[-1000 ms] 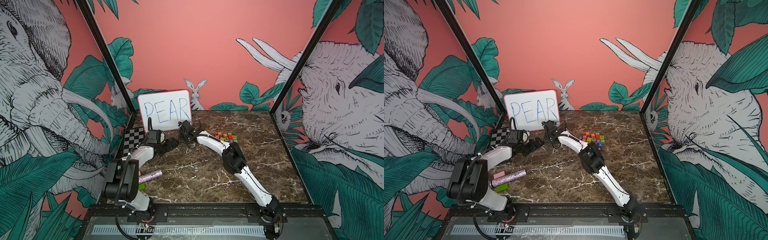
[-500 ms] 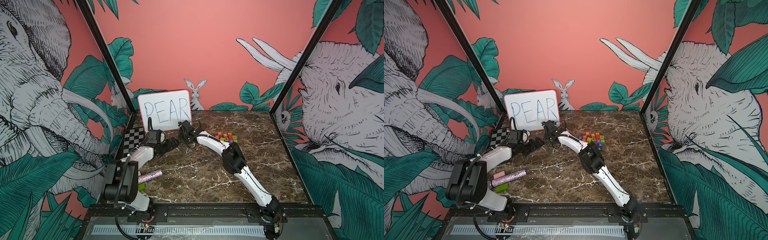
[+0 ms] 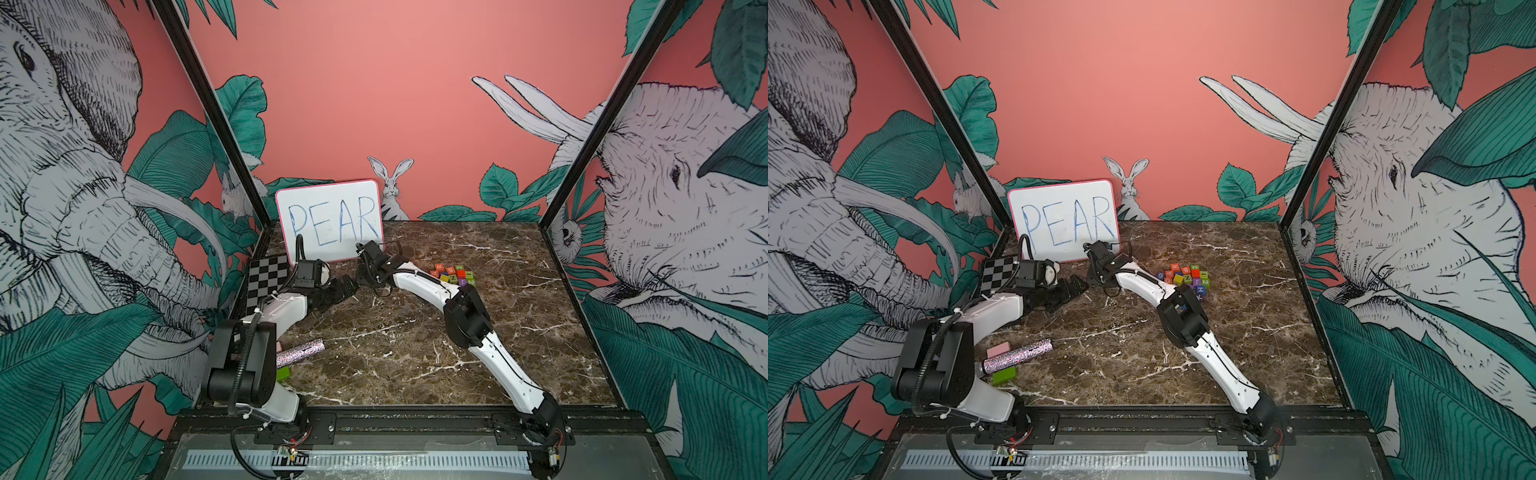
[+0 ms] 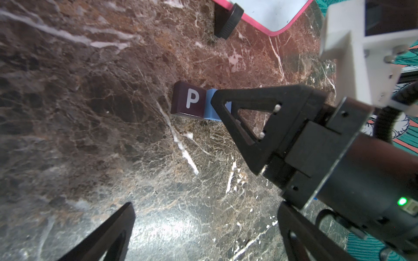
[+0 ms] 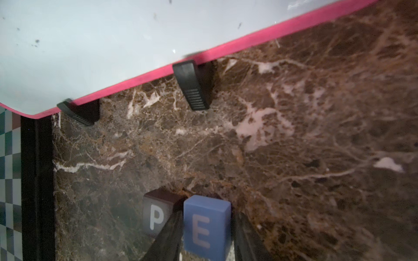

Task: Spell the uppercase word “pear” with letter blocks
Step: Place the letter block at the center of the board, then pick up the letter block from the center of the board.

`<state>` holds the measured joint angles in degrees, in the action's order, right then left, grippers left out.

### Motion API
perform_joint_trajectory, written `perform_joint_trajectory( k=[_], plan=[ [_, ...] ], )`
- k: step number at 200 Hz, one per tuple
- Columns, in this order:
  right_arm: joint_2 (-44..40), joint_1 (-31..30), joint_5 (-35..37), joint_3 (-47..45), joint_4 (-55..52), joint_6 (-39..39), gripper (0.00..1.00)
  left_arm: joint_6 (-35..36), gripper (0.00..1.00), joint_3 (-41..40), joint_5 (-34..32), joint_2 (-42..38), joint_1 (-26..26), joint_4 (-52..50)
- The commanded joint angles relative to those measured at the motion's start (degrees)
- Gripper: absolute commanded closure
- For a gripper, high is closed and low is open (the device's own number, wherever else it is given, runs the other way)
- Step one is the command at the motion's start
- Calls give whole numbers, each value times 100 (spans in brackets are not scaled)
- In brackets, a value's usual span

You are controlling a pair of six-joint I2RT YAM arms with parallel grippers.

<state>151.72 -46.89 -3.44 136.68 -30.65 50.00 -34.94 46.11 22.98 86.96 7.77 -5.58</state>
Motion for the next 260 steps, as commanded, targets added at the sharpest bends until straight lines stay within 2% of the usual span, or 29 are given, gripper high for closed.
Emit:
perform_joint_trajectory(
  k=[1, 63, 200, 234, 260],
  plan=[
    [77, -57, 41, 60, -11, 151, 60, -9, 1, -59, -22, -249, -4, 99],
    [-61, -41, 62, -10, 50, 177, 60, -37, 1, -89, 4, -249, -4, 132],
    [-627, 135, 252, 103, 156, -80, 51, -188, 1, -69, 110, -424, 51, 268],
    [-954, 234, -76, -155, 77, -748, 52, -180, 1, 117, 105, -386, 316, 210],
    [-1698, 486, -309, -1211, 141, -1783, 53, -99, 1, 316, 70, -333, 630, 154]
  ],
)
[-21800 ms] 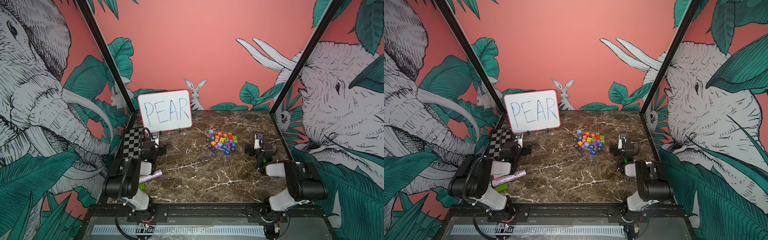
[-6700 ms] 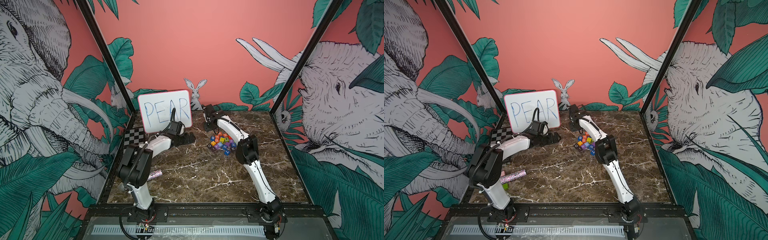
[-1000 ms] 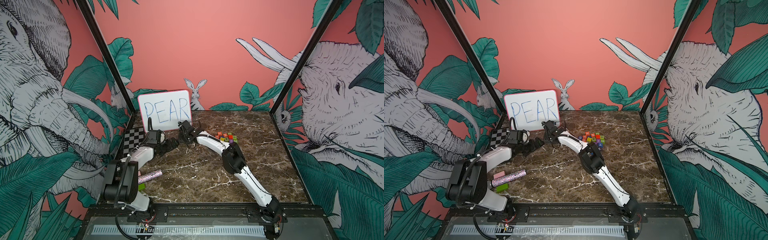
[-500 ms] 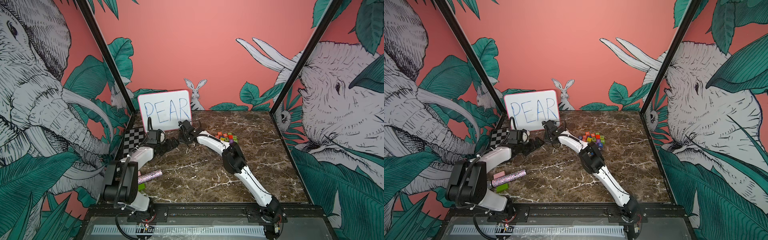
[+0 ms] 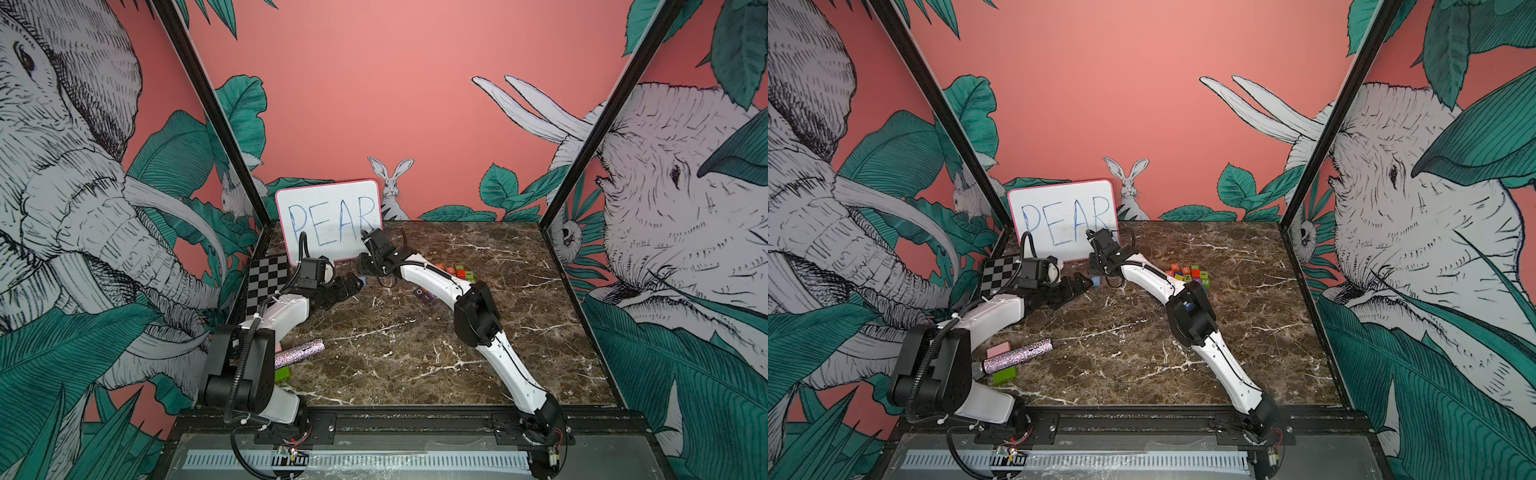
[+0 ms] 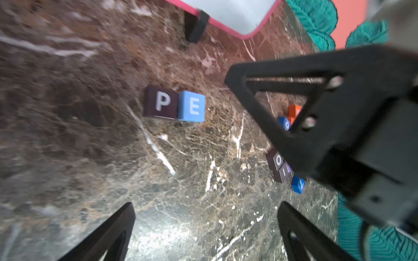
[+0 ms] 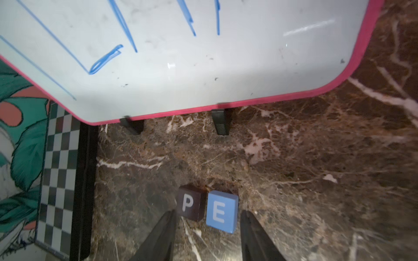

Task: Spell the uppercase word “pear” with letter blocks
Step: Pick up the letter block from the center of the board.

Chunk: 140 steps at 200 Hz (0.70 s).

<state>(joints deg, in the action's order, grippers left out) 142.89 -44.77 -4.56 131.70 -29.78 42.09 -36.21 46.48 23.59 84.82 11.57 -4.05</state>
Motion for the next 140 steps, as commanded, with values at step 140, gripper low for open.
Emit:
perform_joint_trajectory(
  k=[140],
  plan=[
    [-2263, 1677, 534, -3214, -739, -3647, 56, 152, 1, 2181, -30, 1800, 1427, -225]
  ],
)
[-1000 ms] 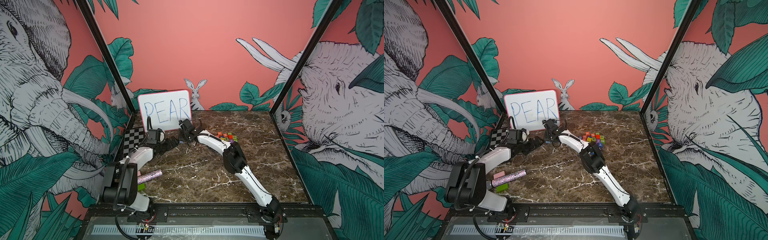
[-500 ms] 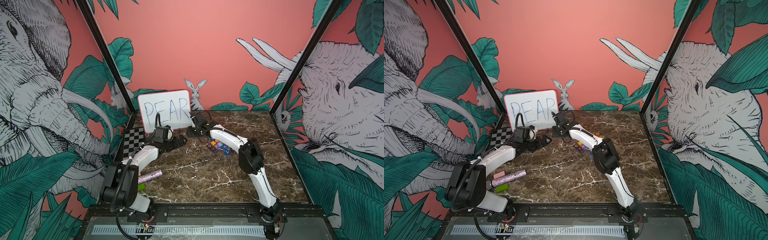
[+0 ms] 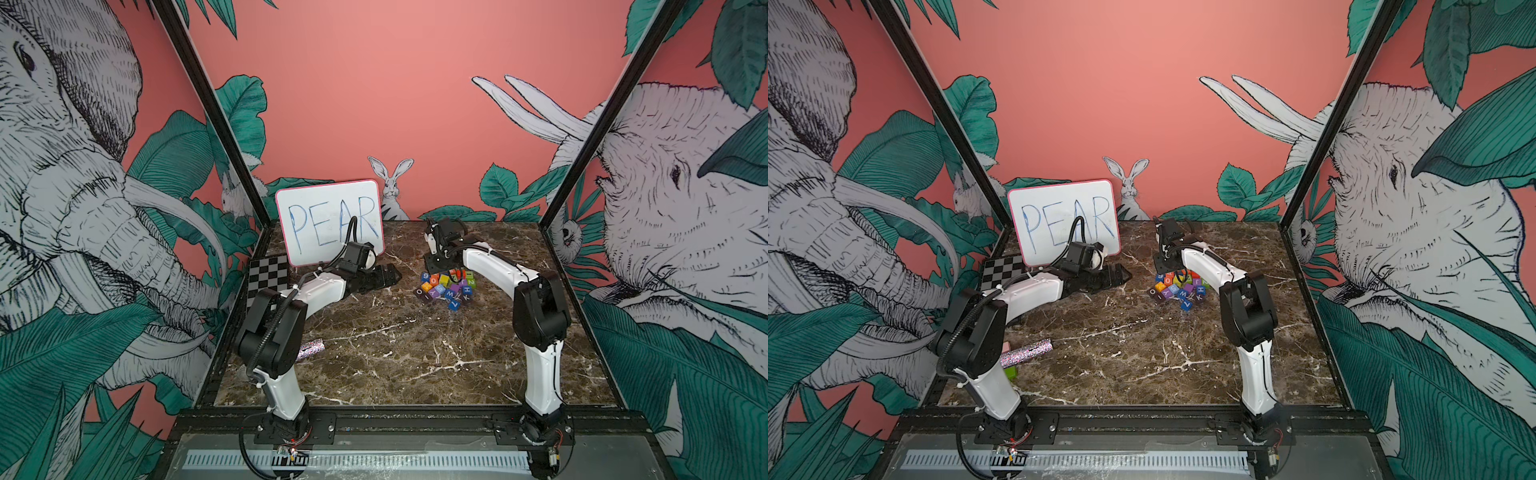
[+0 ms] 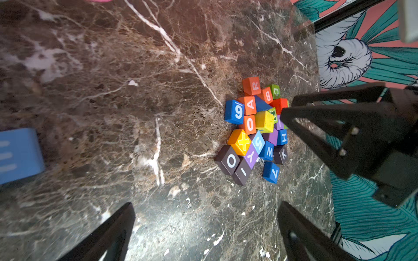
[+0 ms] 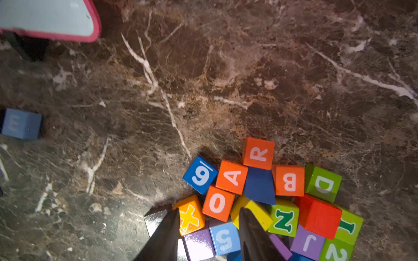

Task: Spell the uppercase word “pear” with letter blocks
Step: Pick up the letter block from the center of the board.

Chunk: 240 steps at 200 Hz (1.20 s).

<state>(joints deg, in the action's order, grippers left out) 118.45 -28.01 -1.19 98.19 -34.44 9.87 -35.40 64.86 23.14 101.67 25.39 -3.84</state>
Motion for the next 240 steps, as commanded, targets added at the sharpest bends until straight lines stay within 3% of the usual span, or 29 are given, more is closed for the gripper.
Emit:
perform_joint_trajectory(
  k=[1, 55, 135, 240],
  plan=[
    [184, -1, 198, 138, -274, -429, 56, 69, 1, 356, 16, 125, 50, -257],
    [487, 121, 86, 211, -228, -351, 57, 50, 1, 609, 80, 414, 54, -352],
    [730, 243, 276, 354, -111, 660, 55, 146, 1, 674, 69, 434, 62, -487],
    [1046, 253, 343, 605, -221, 782, 55, 211, 1, 541, -8, 364, 43, -504]
  ],
)
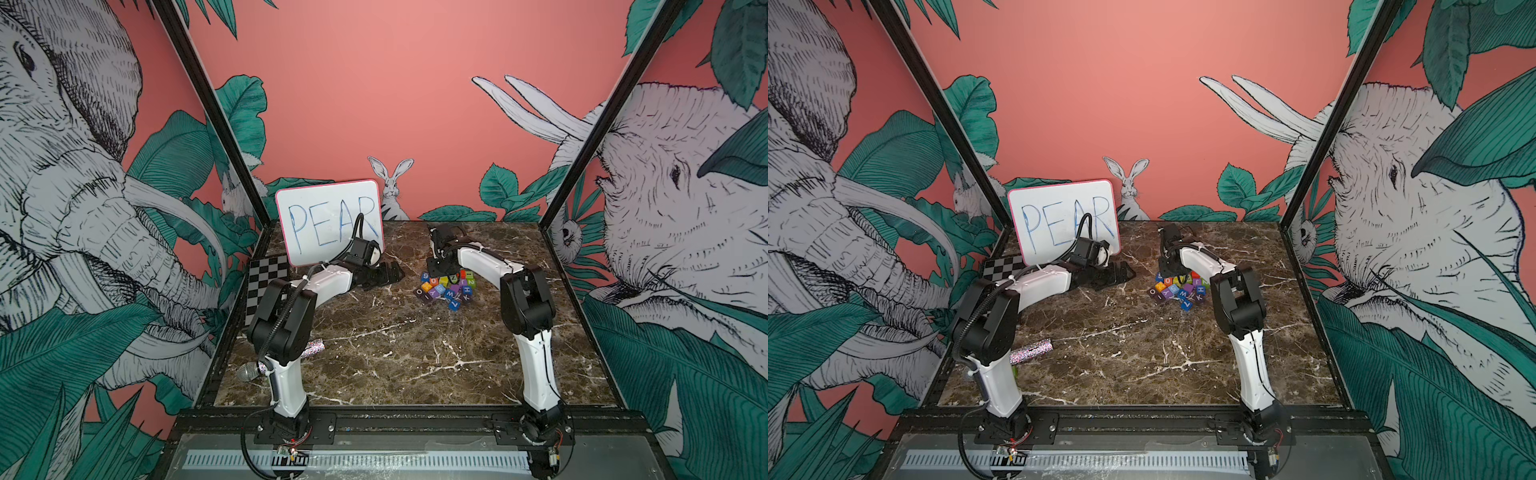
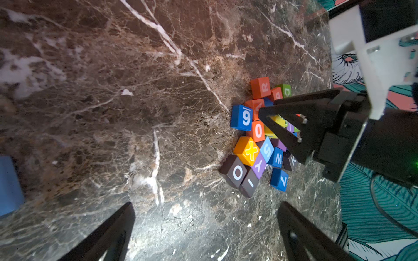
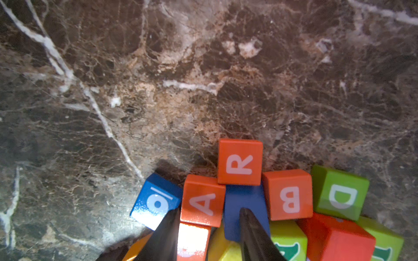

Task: Spell the uppercase word “pear” with letter blocks
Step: Pick up the letter block from the center of the board.

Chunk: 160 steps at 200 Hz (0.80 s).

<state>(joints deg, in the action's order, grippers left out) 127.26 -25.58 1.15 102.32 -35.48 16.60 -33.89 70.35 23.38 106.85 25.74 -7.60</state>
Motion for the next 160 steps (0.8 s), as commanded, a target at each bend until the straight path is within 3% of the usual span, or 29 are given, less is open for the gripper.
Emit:
perform_joint_trajectory(
  k=[1, 160],
  plan=[
    [170, 10, 111, 191, -117, 108, 55, 59, 1, -10, -33, -155, 18, -128],
    [344, 21, 264, 367, -425, 319, 57, 41, 1, -146, -158, -287, 2, -120]
  ],
)
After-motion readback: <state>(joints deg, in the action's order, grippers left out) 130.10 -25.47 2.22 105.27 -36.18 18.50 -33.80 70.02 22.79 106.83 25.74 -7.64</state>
